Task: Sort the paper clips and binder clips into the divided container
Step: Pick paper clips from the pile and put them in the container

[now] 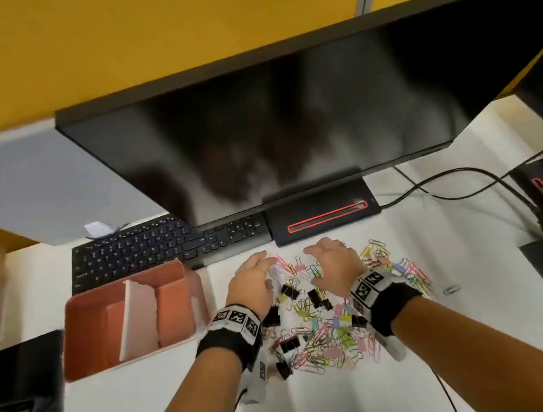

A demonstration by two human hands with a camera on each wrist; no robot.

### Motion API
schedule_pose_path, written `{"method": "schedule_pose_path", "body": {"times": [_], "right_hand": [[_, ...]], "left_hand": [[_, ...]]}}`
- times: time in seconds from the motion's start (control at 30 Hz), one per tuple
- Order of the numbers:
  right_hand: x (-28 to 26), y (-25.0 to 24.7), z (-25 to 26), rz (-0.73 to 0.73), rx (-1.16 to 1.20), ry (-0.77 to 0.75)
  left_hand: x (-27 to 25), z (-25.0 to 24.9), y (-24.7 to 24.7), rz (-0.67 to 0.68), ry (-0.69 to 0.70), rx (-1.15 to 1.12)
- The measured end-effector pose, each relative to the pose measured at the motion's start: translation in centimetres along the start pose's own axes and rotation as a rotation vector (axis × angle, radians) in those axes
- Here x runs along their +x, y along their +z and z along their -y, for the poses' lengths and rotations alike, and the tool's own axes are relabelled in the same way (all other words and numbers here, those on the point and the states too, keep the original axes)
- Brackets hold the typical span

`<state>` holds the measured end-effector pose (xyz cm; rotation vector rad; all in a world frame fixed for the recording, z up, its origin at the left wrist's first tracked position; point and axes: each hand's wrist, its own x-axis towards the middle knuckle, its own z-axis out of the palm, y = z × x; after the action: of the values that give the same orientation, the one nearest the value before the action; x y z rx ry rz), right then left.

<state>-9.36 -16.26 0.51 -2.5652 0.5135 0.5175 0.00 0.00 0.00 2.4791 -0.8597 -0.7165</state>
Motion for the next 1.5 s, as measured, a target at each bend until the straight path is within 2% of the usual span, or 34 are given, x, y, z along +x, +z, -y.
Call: {"method": "schedule_pose_path", "body": {"times": [0.1,0.2,0.33,0.57,0.7,0.83,1.0,1.1,1.2,1.3,1.4,1.5], "right_hand": [[1.1,0.8,-0.2,-0.022,0.073,0.079],[1.6,1.5,-0.7,-0.004,0.145,0.102],[1.7,1.7,-1.3,0.029,0.187,0.098],[1.2,2.0,-1.4,0.054,0.194,0.077],[0.2,1.8,-1.4,0.049,0.249,0.059],[-1.9,0.7,-1.0,-0.015,0.269,-0.021],[-3.8,-1.9,4.2,-0.108,0.357,-0.228],[-3.7,-2.7,9.7,-0.126,0.434,-0.357],[-2.8,-2.6,15.7,-0.114,0.473,-0.445],[-1.2,-1.4,20.4,-0.075,0.483,-0.457],[-0.4,-0.1,22.1,-0.042,0.485,-0.412],[-0.2,0.5,19.6,-0.167,0.469,-0.339]], "left_hand": [[2.1,0.3,0.9,0.087,0.083,0.108],[3.5,0.5,1.9,0.089,0.150,0.186],[4.2,0.7,2.1,0.038,0.122,0.148],[3.6,0.4,2.0,0.071,0.049,0.167],[1.4,-0.4,0.3,-0.054,-0.027,0.031],[-2.8,-1.5,-3.6,-0.266,-0.086,-0.121],[-8.7,0.3,-9.2,-0.503,-0.250,-0.246],[-10.9,2.6,-11.6,-0.596,-0.325,-0.178],[-11.2,5.2,-12.8,-0.586,-0.416,-0.144],[-10.7,7.5,-13.1,-0.514,-0.461,-0.176],[-11.2,8.5,-13.0,-0.501,-0.379,-0.132],[-13.3,7.8,-12.0,-0.578,-0.160,-0.173]]}}
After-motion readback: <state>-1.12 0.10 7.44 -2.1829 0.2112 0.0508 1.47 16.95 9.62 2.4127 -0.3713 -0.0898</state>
